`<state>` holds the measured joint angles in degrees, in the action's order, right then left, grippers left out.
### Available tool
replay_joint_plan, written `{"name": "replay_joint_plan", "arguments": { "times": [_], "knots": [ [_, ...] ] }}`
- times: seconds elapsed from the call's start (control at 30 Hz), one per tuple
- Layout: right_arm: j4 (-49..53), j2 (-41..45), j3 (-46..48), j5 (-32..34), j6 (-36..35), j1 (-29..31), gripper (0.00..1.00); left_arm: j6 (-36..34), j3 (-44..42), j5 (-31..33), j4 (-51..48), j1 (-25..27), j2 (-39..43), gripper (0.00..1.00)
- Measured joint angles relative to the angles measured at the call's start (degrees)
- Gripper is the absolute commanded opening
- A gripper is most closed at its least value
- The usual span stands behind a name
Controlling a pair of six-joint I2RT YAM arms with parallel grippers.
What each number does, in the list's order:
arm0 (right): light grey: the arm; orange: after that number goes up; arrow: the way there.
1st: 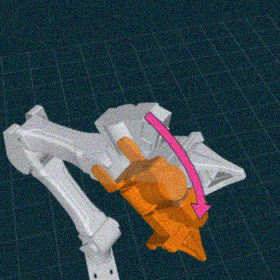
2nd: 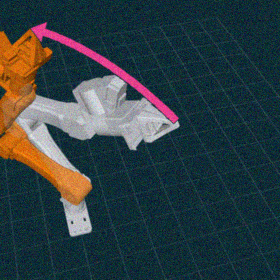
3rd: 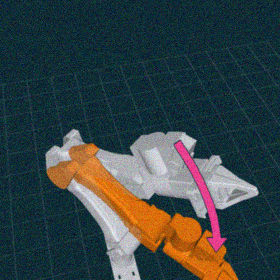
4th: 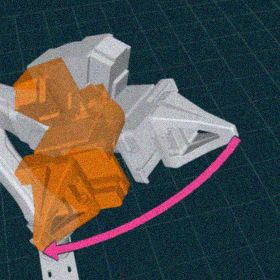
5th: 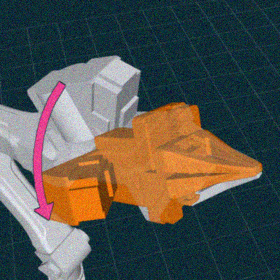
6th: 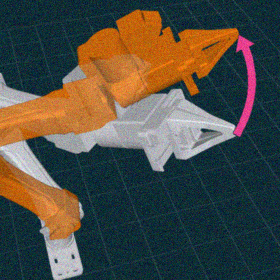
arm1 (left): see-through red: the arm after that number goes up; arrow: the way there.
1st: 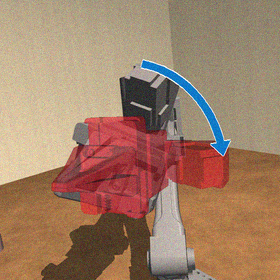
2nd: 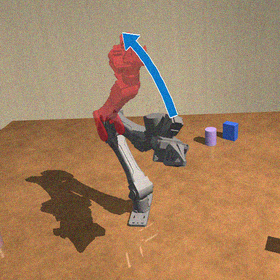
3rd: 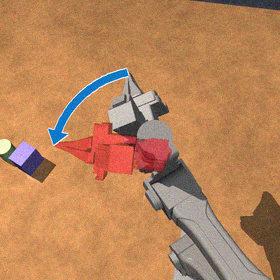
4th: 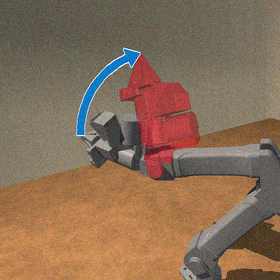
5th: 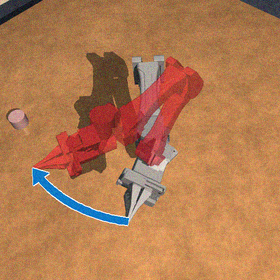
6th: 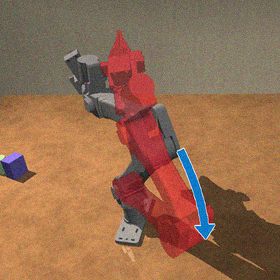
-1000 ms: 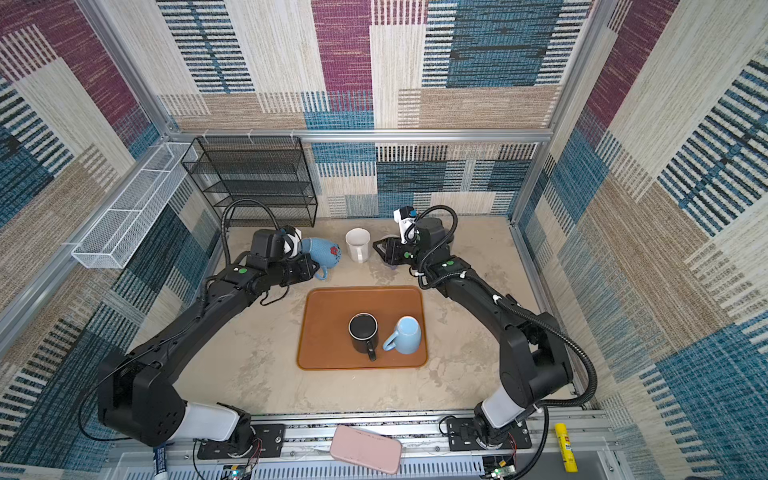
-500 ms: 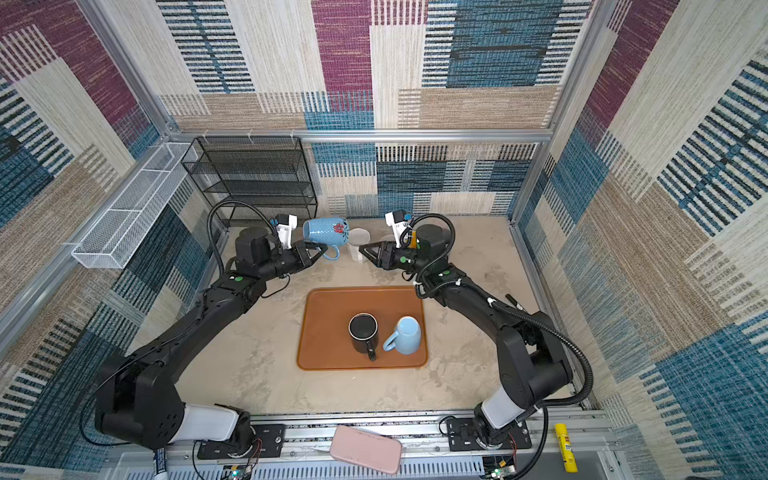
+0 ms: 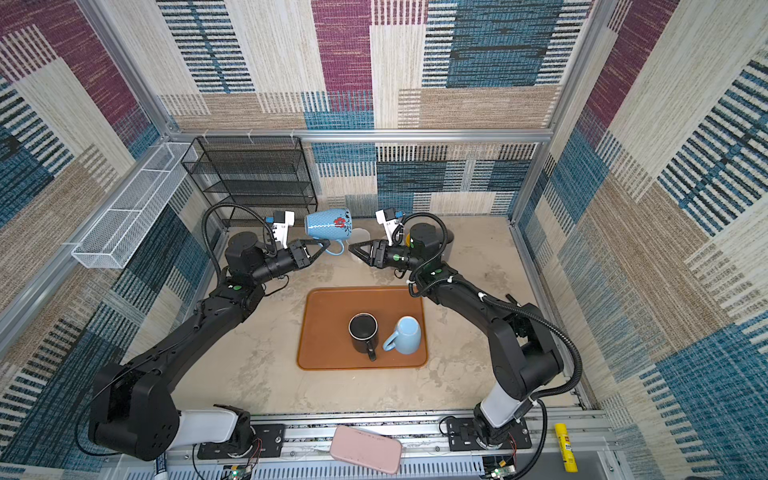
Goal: Turn the mug right side up
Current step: 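Grasp the blue mug's handle with the right gripper while the left gripper holds its base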
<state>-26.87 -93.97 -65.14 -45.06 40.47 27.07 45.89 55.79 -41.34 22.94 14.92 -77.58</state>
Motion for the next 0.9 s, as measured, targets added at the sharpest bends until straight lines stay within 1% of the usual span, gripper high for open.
{"name": "replay_joint_plan", "arguments": {
  "times": [0.4, 0.77, 0.9],
  "knots": [
    [-4.1, -2.0, -2.7, -2.5, 2.6, 1.4, 0.42, 3.4, -1.2, -3.3, 7.7, 0.0, -0.9, 0.0],
    [-5.3, -3.1, -4.2, -3.3, 4.5, 1.4, 0.28, 5.4, -2.5, -4.3, 13.4, 0.2, -2.2, 0.0],
    [-5.1, -3.2, -4.8, -3.3, 4.8, 1.4, 0.26, 6.1, -2.7, -4.7, 15.6, 0.2, -2.8, 0.0]
  ]
}}
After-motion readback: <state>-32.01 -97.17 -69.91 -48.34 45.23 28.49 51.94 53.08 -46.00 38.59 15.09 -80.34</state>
